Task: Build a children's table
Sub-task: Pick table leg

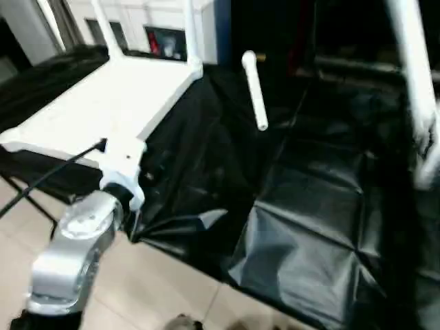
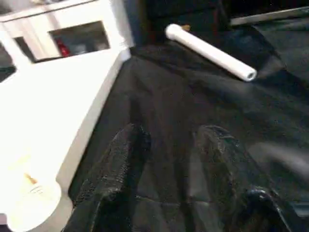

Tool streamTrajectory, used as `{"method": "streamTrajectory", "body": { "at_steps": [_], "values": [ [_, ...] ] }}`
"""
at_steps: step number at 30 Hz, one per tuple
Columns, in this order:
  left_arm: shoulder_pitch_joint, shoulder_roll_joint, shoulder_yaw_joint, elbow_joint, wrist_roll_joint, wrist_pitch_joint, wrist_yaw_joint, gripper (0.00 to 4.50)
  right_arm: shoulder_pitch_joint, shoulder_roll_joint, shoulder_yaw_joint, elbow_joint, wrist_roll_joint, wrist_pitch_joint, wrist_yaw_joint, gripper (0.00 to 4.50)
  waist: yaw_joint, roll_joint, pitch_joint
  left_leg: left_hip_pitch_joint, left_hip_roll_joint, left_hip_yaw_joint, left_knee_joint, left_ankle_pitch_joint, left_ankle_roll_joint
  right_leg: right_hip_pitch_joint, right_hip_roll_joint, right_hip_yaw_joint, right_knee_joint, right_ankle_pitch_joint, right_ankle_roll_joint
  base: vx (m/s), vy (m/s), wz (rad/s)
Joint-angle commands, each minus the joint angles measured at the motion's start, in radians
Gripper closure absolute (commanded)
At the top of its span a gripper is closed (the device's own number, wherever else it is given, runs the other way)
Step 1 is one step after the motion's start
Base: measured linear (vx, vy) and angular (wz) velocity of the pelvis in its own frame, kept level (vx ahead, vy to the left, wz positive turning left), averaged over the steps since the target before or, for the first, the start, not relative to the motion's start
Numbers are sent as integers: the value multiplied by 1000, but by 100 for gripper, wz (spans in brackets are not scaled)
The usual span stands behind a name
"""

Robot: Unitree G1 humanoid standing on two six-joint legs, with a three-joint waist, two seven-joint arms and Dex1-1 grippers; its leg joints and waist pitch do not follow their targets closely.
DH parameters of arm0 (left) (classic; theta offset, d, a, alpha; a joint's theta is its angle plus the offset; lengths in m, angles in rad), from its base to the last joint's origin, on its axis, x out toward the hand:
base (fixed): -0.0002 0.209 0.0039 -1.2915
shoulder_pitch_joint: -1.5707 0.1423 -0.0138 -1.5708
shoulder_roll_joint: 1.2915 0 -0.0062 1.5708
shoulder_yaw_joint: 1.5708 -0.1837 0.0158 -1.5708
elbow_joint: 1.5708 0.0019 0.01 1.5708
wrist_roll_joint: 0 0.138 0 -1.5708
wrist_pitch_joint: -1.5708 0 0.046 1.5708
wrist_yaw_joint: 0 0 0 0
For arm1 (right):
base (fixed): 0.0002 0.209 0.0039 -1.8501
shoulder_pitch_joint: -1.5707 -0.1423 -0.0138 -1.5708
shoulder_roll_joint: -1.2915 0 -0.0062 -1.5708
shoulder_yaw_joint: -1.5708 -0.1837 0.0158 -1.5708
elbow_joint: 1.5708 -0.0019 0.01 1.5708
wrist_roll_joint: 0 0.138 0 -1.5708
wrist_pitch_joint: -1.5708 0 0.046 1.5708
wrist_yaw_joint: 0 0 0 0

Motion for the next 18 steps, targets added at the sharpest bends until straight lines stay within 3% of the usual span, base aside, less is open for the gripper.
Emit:
{"method": "streamTrajectory", "body": {
  "at_steps": [1, 2, 3, 4, 5, 6, 7, 8, 9, 10, 11, 12, 13, 14, 15, 16, 17, 18],
  "values": [
    [1, -13, 8, -12, 14, -17, 25, 237, 62, 46, -27, -207, 27, 138, -28, 261, -6, -36, -76, 14, 13, -6, -75, -250, 67, 55, -27, 12, -100, -359, -117, 0, 0, 0],
    [9, -24, 6, -17, 21, -20, 35, 237, 130, 97, -41, -333, 63, 208, -41, 261, -10, -42, -70, 14, 3, 3, -72, -277, 87, 54, -42, 22, -116, -455, -92, 0, 0, 0],
    [11, -28, 5, -18, 23, -21, 38, 237, 153, 113, -42, -373, 76, 229, -44, 261, -3, -38, -73, 18, 3, 5, -66, -276, 99, 52, -62, 33, -123, -505, -79, 0, 0, 0],
    [23, -34, -6, -16, 40, -27, 53, 237, 249, 173, -37, -515, 130, 299, -72, 261, -3, -51, -74, 6, -4, 4, -45, -241, 130, 60, -99, 55, -141, -606, -44, 0, 0, 0],
    [25, -34, -9, -16, 45, -29, 57, 237, 262, 182, -38, -532, 140, 310, -78, 261, 9, -52, -69, 0, 0, -13, -13, -202, 157, 55, -156, 87, -167, -733, 1, 0, 0, 0],
    [27, -33, -12, -12, 52, -31, 61, 237, 279, 194, -37, -551, 152, 323, -90, 261, 12, -54, -68, -3, 2, -21, 3, -188, 162, 52, -182, 101, -179, -797, 14, -22, 80, -6],
    [26, -35, -9, -5, 54, -38, 63, 237, 306, 210, -35, -595, 179, 338, -109, 261, 7, -47, -64, -22, 15, -58, 34, -186, 157, 62, -237, 123, -193, -896, 8, -22, 80, -6],
    [24, -34, -5, 0, 61, -41, 67, 237, 322, 225, -34, -627, 194, 360, -127, 261, 3, -44, -58, -20, 13, -64, 24, -208, 157, 58, -227, 112, -193, -906, 1, -26, 163, -13],
    [22, -35, -1, 6, 65, -45, 72, 237, 340, 244, -37, -677, 203, 393, -140, 261, -8, -35, -52, 3, 6, -65, -18, -305, 155, 42, -176, 70, -184, -889, -15, -33, 207, -8],
    [18, -38, 6, 10, 64, -43, 76, 237, 351, 256, -33, -715, 203, 423, -144, 261, -20, -30, -50, 19, -1, -58, -39, -385, 155, 33, -141, 42, -173, -863, -19, -33, 207, -8],
    [17, -40, 11, 13, 63, -40, 79, 237, 359, 267, -34, -749, 196, 455, -143, 261, -53, -2, -58, 57, -11, -44, -88, -553, 141, 14, -56, -18, -128, -716, -17, -62, 211, -1],
    [16, -39, 12, 13, 65, -37, 80, 237, 360, 273, -34, -764, 192, 464, -143, 261, -82, -5, -44, 44, -7, -36, -133, -641, 141, 20, -13, -51, -97, -608, -7, -82, 215, 3],
    [18, -43, 23, 14, 78, -39, 97, 237, 369, 292, -36, -836, 185, 526, -148, 261, -83, 39, -61, 45, 0, -13, -217, -690, 160, 52, 35, -106, 105, -217, -41, -82, 215, 3],
    [20, -52, 36, 13, 82, -42, 113, 237, 371, 296, -34, -861, 182, 551, -152, 261, -89, 32, -49, 41, 10, -5, -228, -702, 164, 55, 29, -110, 110, -178, -39, -76, 195, 3],
    [20, -53, 37, 12, 82, -42, 115, 237, 371, 296, -34, -863, 182, 553, -152, 261, -76, 4, -41, 13, 33, -1, -255, -783, 104, 105, -4, -97, 120, -209, -19, -103, 142, -3],
    [26, -82, 88, -11, 67, -33, 158, 237, 365, 297, -35, -882, 191, 575, -162, 261, -57, -62, -73, 20, 19, 28, -189, -656, -1, 115, -87, -10, 49, -461, 18, -103, 142, -3],
    [29, -90, 108, -23, 59, -32, 169, 237, 362, 296, -36, -888, 198, 583, -166, 261, -57, -62, -73, 20, 19, 28, -189, -656, -1, 115, -87, -10, 49, -461, 18, -99, 99, 5],
    [35, -91, 121, -37, 65, -20, 183, 237, 358, 293, -35, -895, 207, 590, -172, 261, -53, -76, -81, -49, -64, -121, 177, -161, 24, 85, -280, 163, -155, -850, 50, -20, 124, -12]
  ]
}}
